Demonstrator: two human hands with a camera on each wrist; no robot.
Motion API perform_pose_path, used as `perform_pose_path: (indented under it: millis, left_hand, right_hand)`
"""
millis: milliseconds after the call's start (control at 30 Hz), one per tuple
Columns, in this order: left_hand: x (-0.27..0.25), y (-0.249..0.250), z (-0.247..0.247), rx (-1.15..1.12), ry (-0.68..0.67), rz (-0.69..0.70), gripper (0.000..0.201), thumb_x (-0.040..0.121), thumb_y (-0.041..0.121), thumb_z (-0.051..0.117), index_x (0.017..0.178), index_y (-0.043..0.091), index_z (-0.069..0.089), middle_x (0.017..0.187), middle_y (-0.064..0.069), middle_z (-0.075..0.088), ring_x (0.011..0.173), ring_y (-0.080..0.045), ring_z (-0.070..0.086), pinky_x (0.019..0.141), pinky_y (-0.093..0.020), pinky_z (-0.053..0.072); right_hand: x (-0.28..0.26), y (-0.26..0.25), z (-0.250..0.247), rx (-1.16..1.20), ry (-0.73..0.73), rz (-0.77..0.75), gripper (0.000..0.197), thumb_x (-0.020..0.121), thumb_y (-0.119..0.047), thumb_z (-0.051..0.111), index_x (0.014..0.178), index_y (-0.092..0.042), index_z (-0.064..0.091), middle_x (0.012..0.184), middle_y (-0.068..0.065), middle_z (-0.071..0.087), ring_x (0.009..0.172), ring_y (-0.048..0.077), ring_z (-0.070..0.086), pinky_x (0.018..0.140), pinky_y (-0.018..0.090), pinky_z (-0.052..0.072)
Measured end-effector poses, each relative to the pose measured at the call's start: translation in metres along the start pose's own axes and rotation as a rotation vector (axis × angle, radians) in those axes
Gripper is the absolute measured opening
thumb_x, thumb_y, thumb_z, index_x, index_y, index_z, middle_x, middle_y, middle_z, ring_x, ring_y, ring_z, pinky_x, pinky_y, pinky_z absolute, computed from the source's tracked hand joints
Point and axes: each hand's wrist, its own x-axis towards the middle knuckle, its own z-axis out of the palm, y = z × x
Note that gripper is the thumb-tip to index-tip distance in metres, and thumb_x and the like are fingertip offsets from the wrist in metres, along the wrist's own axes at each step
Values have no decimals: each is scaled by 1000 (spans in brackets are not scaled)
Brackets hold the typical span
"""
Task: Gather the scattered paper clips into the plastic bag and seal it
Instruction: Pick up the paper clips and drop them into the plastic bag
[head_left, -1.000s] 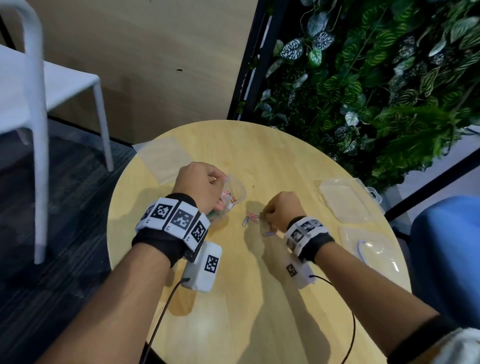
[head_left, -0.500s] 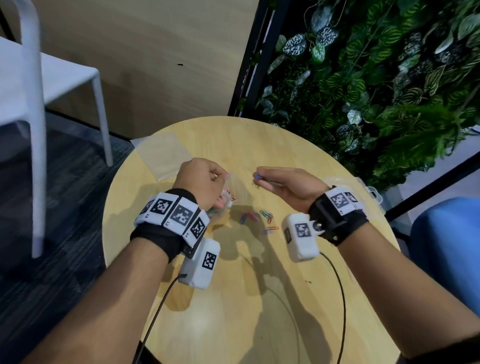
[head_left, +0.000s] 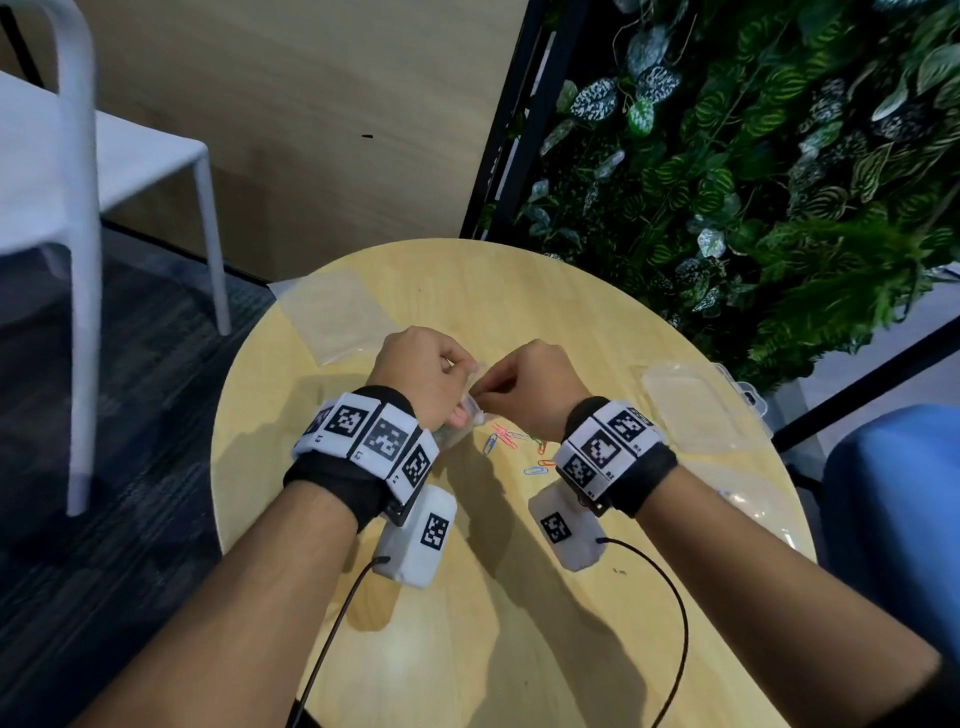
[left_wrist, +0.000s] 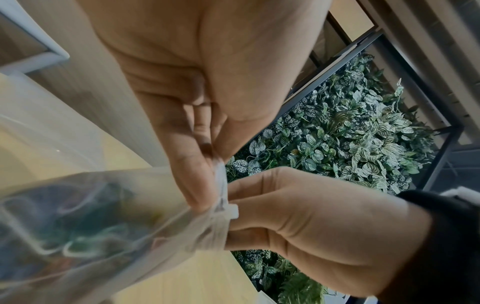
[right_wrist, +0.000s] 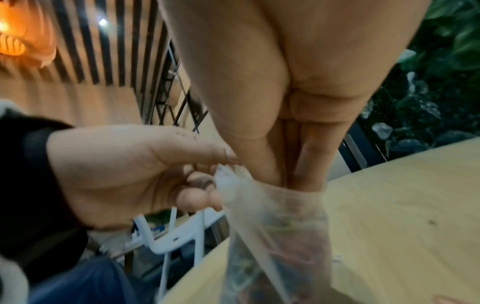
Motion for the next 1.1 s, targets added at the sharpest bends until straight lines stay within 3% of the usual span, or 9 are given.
perform_pose_path:
  millis: [100, 233, 333, 433, 533, 633, 700, 900, 1100]
  left_hand:
    - [1, -1, -2, 21, 27, 9, 15, 94, 13, 61, 87, 11, 75, 71, -7, 71, 54, -19, 70, 61, -27, 61]
    - [3, -3, -9, -6, 58, 4, 16, 93, 14, 64, 81, 16, 75, 78, -11, 73, 65, -30, 73, 69, -42, 63]
    - [2, -4, -12, -28, 69, -16, 21, 93, 12, 63, 75, 18, 72, 70, -9, 71, 57, -31, 73, 64, -43, 63]
    - [1, -2, -10, -21, 83, -15, 23, 93, 12, 63, 73, 19, 70, 76, -11, 72, 58, -31, 73, 64, -44, 63]
    - [0, 0, -8, -12, 72, -20, 20, 94, 11, 62, 76, 15, 72, 76, -10, 71, 56, -29, 73, 64, -42, 63]
    - [-1, -1, -10, 9, 76, -12, 18, 93, 10, 61, 81, 12, 74, 75, -8, 71, 57, -29, 73, 64, -40, 63]
    - [-1, -2, -14, 20, 88, -8, 20, 93, 10, 61, 79, 13, 73, 68, -4, 68, 54, -26, 72, 63, -36, 63]
    - [0, -5, -24, 8, 103, -4, 19, 94, 9, 59, 82, 11, 73, 64, -6, 69, 52, -26, 72, 61, -35, 63]
    - [-1, -1, -18, 28, 88, -4, 19, 95, 11, 58, 83, 12, 73, 67, -11, 73, 53, -24, 72, 64, -34, 63]
  right_hand:
    - [-1, -1, -3, 83, -97, -33, 20, 81, -10, 65, 90, -20, 80, 69, -6, 71, 52, -2, 56, 52, 8, 42]
    - [-6, 16, -16, 477, 97, 44, 13, 83, -2, 69, 92, -9, 75, 79, 10, 72, 74, 21, 69, 65, 24, 60]
    - [-18, 52, -15, 363, 118, 294, 30, 82, -18, 75, 109, -10, 65, 88, 10, 70, 69, 29, 71, 57, 35, 61]
    - [-36, 77, 3, 213, -52, 632, 75, 73, -40, 80, 133, -8, 48, 126, 14, 59, 71, 26, 72, 58, 31, 58]
    - [-41, 83, 31, -206, -144, 563, 59, 73, -56, 73, 102, -6, 61, 106, 11, 65, 94, 29, 62, 74, 33, 51]
    - [-33, 81, 42, -74, 31, 564, 30, 72, -36, 77, 76, -12, 60, 72, 2, 54, 75, 21, 50, 49, 22, 37]
    - [-24, 80, 43, 10, 111, 573, 15, 75, -22, 74, 79, -9, 68, 72, 4, 62, 72, 20, 53, 51, 21, 42]
    - [-4, 72, 47, -29, 94, 463, 28, 83, -14, 64, 109, -10, 73, 108, 9, 71, 99, 22, 65, 76, 22, 46]
    - [-13, 58, 73, -242, -47, 347, 47, 91, -51, 44, 126, -20, 47, 122, 10, 50, 111, 38, 51, 93, 43, 45]
